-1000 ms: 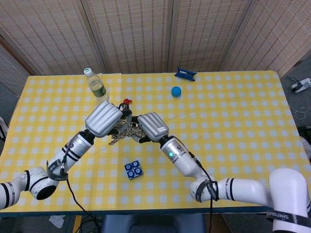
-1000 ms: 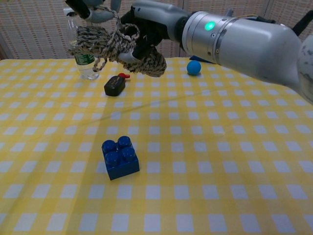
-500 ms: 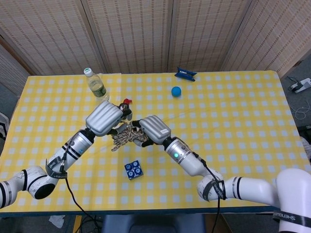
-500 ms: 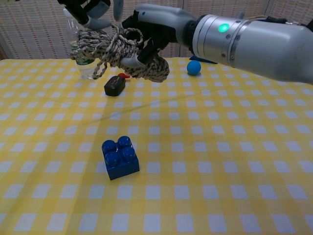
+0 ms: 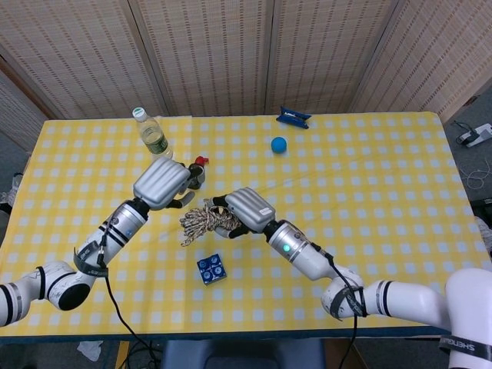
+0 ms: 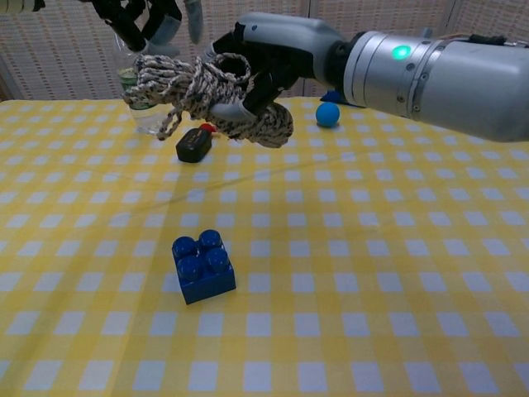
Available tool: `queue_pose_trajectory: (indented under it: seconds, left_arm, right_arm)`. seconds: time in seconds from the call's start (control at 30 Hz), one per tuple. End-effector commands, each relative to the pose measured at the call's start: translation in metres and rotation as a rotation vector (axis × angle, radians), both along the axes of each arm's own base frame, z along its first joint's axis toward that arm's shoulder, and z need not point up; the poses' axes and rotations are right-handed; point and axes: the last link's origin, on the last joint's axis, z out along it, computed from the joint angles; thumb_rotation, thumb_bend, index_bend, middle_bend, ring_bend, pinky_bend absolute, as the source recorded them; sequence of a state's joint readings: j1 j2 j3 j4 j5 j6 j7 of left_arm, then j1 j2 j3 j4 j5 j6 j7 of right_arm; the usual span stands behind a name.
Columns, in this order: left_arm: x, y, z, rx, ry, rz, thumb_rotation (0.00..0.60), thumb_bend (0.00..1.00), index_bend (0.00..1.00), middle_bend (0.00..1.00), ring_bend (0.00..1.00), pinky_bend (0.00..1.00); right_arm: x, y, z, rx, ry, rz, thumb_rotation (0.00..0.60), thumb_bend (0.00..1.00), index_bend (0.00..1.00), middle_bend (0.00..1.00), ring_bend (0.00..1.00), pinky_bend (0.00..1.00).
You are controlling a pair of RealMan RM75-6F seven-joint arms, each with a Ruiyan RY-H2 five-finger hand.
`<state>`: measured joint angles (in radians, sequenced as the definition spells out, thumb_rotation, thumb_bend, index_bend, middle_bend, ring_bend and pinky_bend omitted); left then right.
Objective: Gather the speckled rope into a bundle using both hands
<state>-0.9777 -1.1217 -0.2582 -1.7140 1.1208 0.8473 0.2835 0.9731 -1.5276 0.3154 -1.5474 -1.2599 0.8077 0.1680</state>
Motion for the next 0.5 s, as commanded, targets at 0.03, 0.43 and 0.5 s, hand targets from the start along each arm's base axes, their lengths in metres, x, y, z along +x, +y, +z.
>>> queue_pose_trajectory:
  seconds: [0.03,0.43,0.5]
  left_arm:
    - [-0.009,0.005,0.002,0.023,0.029,0.057,0.600,0.39,0.28,0.46,0.44,0.65]
    - [-0.065,0.009,0.014,0.079,0.087,0.290,0.600,0.38,0.10,0.25,0.26,0.44]
    - [-0.076,0.006,0.017,0.092,0.071,0.328,0.600,0.38,0.10,0.25,0.26,0.44]
  right_arm:
    - [-0.004,-0.001,0.003,0.000,-0.012,-0.010,0.600,0.52,0.80,0.69,0.61,0.67]
    - [-0.027,-0.001,0.030,-0.023,-0.067,-0.039,0.600,0.52,0.80,0.69,0.61,0.67]
    - [-0.031,0.001,0.036,-0.027,-0.080,-0.044,0.600,0.52,0.80,0.69,0.61,0.67]
